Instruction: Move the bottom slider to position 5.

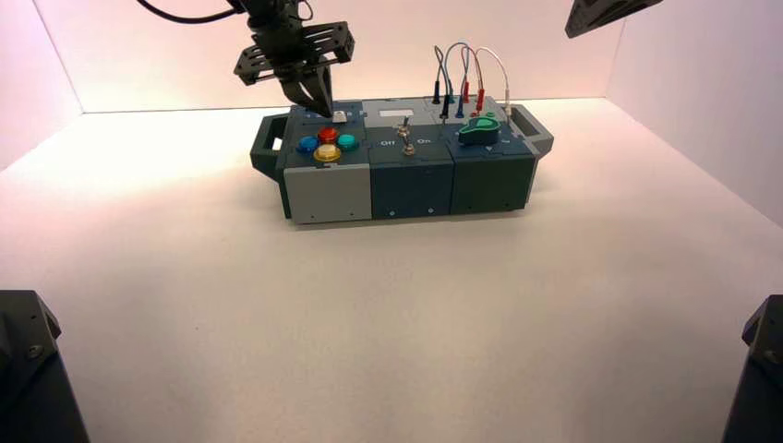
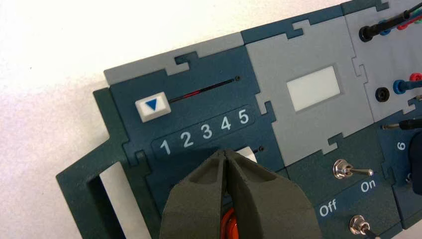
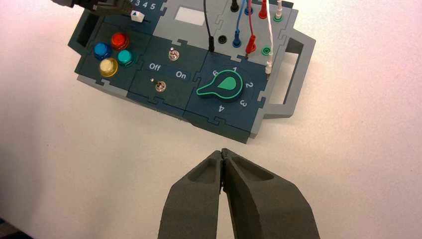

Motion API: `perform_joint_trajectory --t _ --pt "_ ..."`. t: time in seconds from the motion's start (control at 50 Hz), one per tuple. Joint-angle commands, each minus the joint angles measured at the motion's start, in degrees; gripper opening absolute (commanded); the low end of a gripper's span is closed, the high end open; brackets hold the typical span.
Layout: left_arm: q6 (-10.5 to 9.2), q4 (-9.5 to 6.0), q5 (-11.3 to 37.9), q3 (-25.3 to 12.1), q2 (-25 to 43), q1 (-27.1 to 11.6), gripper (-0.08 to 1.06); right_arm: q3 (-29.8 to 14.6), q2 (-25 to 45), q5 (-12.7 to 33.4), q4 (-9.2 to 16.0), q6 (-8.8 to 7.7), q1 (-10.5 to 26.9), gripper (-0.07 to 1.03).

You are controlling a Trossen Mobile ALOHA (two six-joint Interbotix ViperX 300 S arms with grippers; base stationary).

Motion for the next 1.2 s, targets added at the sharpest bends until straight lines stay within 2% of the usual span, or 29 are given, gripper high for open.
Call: perform_joint_trajectory --t 0.02,0.5,0.72,0.98,1.12,1.16,1.2 --pt "-0.18 -0.26 0.26 -1.76 -0.7 -0.88 -0.03 -1.49 -0.26 -0.18 0.09 -0.53 0.18 -0.02" --pt "-0.18 -0.26 1.58 -4.75 1.32 -1.85 -0.03 -1.41 -0.53 -0.18 0.09 -0.53 0.18 -0.02" --pt "-0.09 0.0 1.85 -4.31 0.44 -1.85 -0.03 -1.41 -0.53 -0.26 0.09 -0.53 0.18 -0.02" --pt "0.97 0.44 5.1 -2.72 -3.6 -1.85 -0.03 -1.32 -0.53 -0.53 -0.09 -0.53 0.18 -0.02" --pt "1.23 1.32 5.98 -2.11 -5.1 -1.85 -0.03 -1.23 -0.44 -0.88 -0.09 -0.53 0.09 -0.02" --pt "1.32 2.9 6.59 -1.32 -7.12 -1.85 -0.03 -0.97 -0.26 -1.41 -0.09 -0.53 0.09 -0.02" --pt "1.32 3.78 7.21 -1.05 -8.0 -1.85 -0.03 -0.79 -0.26 -1.76 -0.18 -0.53 0.18 -0.02"
